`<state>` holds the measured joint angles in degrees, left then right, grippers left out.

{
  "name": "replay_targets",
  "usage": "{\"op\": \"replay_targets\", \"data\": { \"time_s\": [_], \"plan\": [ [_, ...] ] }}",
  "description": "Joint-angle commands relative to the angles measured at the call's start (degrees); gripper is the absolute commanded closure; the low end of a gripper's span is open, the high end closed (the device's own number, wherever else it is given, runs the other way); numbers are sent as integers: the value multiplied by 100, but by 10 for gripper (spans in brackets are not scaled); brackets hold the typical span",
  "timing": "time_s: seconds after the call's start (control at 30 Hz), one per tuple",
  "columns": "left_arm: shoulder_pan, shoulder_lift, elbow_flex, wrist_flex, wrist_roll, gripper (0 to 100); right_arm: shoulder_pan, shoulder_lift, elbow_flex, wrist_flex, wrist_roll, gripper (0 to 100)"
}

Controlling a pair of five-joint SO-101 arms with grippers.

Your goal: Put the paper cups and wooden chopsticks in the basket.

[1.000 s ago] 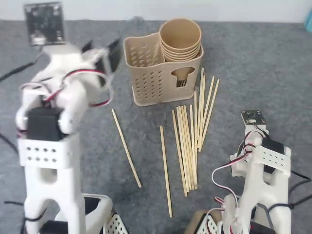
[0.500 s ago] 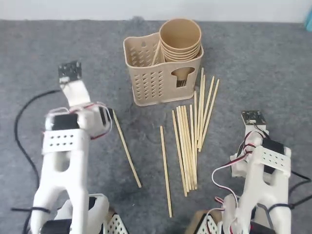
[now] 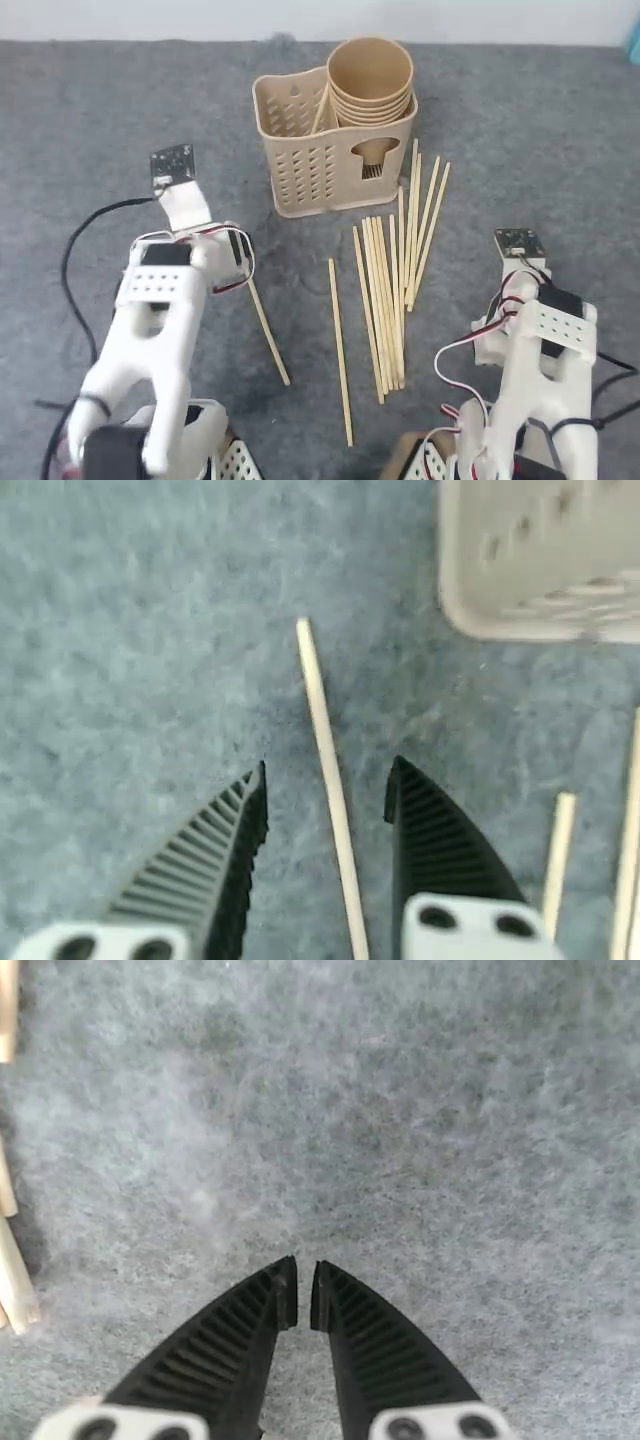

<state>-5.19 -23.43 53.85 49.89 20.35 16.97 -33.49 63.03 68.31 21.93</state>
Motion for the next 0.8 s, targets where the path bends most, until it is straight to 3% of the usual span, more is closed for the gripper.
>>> {"op": "replay_targets", "data": {
  "time_s": [0.0, 0.4, 0.57, 0.77],
  "plan": [
    [18, 993, -743, 62, 308, 812, 48, -75, -44, 75, 26, 951],
    [62, 2989, -1886, 9, 677, 819, 48, -75, -44, 84, 26, 951],
    [26, 3130, -1982, 18, 677, 995, 48, -75, -44, 66, 26, 951],
    [18, 3077, -2132, 457, 677, 987, 48, -75, -44, 66, 26, 951]
  ]
}}
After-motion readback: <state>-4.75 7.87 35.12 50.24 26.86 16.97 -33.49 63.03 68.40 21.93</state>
